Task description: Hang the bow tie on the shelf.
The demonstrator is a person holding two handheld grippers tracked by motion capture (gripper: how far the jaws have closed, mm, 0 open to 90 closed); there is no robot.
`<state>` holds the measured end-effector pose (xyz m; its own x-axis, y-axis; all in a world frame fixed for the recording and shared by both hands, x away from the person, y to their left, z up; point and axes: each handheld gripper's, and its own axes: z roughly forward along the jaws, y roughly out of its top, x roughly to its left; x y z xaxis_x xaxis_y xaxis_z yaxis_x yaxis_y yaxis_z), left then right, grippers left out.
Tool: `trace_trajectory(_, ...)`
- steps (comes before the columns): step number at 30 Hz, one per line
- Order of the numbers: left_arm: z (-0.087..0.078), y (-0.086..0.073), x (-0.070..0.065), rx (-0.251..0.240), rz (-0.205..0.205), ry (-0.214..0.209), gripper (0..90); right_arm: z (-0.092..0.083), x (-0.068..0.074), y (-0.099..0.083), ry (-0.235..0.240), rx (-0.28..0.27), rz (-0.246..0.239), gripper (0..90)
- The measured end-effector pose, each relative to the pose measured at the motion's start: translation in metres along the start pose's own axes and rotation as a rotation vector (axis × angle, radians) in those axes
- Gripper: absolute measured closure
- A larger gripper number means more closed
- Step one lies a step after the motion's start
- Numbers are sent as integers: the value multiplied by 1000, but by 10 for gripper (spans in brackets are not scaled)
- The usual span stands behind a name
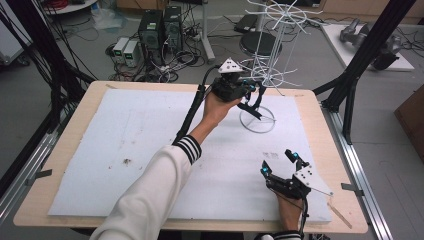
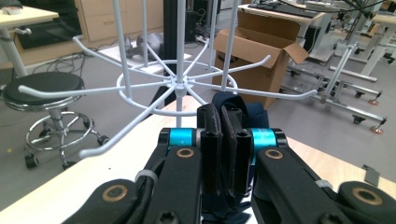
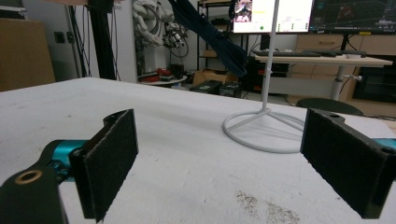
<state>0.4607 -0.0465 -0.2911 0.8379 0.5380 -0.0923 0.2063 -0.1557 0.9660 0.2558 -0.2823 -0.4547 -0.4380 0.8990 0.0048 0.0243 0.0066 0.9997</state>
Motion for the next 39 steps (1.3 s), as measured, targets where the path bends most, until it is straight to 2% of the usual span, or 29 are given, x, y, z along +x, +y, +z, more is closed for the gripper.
trace_trajectory(8,-4,4,-1,-12,11,15,846,0,0,0,0,1,2,103)
trace_trajectory(12,-5,5,2,-11,-31,29,774,0,0,0,0,-1,-3,103)
trace_trajectory(17,-4,4,3,-8,-44,38,685,0,0,0,0,0,-1,103)
trace_trajectory(18,-4,4,3,-9,-52,38,650,0,0,0,-1,0,-2,103)
trace_trajectory(20,-4,5,3,-18,-72,41,641,0,0,0,0,-1,-2,103)
trace_trajectory(21,-4,5,3,-17,-78,43,602,0,0,0,-1,0,-1,103)
trace_trajectory(23,-4,5,3,-9,-84,44,588,0,0,0,0,1,0,103)
trace_trajectory(27,-7,6,1,1,-68,48,558,0,0,0,0,0,1,103)
trace_trajectory(28,-9,7,0,-5,-67,42,530,0,1,0,1,3,5,103)
trace_trajectory(29,-13,8,-2,-15,-48,12,493,0,0,0,0,0,1,103)
trace_trajectory(30,-13,8,-2,-15,-48,12,446,0,0,0,0,0,1,103)
trace_trajectory(31,-16,9,-4,-18,-30,6,446,0,0,0,2,0,1,103)
trace_trajectory(33,-21,10,-7,-30,2,-18,355,0,0,0,2,2,1,103)
trace_trajectory(34,-29,11,-10,-32,33,-14,324,0,0,0,1,-1,3,103)
trace_trajectory(35,-29,11,-10,-32,33,-14,295,0,0,0,1,-1,3,103)
trace_trajectory(37,-38,8,-10,-50,44,-31,265,-1,0,0,3,2,5,103)
trace_trajectory(38,-45,5,-10,-58,52,-43,222,-1,1,0,2,2,7,103)
trace_trajectory(39,-50,2,-10,-62,59,-45,222,-1,1,0,2,2,7,103)
